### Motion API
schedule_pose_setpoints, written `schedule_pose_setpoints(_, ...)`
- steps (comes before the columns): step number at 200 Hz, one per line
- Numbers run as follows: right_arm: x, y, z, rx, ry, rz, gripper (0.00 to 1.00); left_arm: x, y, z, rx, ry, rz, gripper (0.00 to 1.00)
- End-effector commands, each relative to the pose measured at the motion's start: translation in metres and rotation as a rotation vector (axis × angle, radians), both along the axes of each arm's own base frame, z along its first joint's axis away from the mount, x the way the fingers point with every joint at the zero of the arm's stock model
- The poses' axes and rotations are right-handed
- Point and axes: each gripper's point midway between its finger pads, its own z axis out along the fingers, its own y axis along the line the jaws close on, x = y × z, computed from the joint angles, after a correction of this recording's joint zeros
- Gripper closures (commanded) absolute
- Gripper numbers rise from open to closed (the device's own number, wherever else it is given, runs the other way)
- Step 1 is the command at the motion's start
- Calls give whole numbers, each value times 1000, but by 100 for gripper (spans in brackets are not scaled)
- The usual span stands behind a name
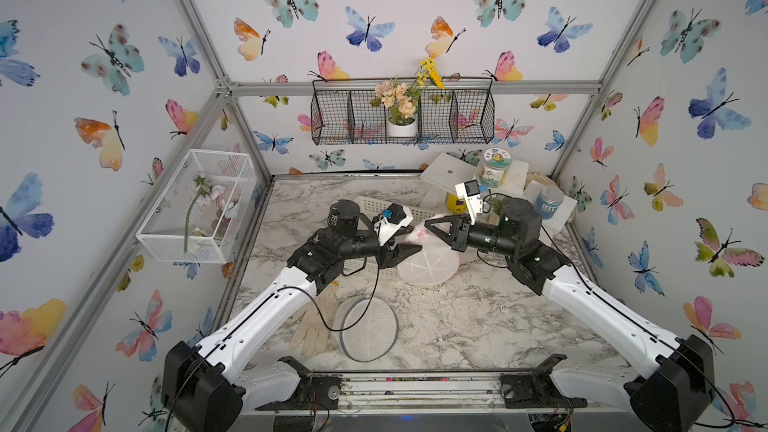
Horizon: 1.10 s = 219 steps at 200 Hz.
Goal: Turn the laundry bag inside out
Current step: Zip the zipper on the laundry bag.
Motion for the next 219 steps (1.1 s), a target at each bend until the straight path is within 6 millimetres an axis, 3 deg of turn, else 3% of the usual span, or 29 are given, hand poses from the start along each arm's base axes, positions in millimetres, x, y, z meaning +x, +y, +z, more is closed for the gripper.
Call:
schedule_pose_setpoints(1, -10, 4, 30, 65, -72, 65, 98, -10, -3, -1, -15, 20, -59, 53)
schedule_pose_setpoints(38, -11, 3, 28, 57, -81, 67, 98, -10, -1, 1, -22, 3, -63, 58)
schedule_pose_setpoints(130, -12, 6, 30, 57, -87, 91, 98, -3, -2, 8, -50, 3, -44, 83)
schedule_pose_setpoints(149, -13, 5, 29, 52, -88, 86, 98, 0, -2, 11, -54, -4, -31, 93)
schedule_pose_setpoints(165, -9, 2, 27, 34, -89, 51, 98, 1, -2, 12, -57, -2, -29, 100)
schedule_pose_setpoints(186, 5, -7, 21, -20, -85, -53, 98, 1, -3, 14, -62, 6, -26, 100)
schedule_pose_setpoints(197, 16, -15, 14, -62, -72, -141, 90, 2, -2, 13, -62, 16, -16, 100)
schedule_pose_setpoints(211, 30, -30, 5, -126, -52, -265, 62, 4, 0, 12, -56, 29, 7, 100)
schedule_pose_setpoints(219, 37, -40, -4, -173, -36, -333, 51, 8, 1, 10, -48, 41, 30, 100)
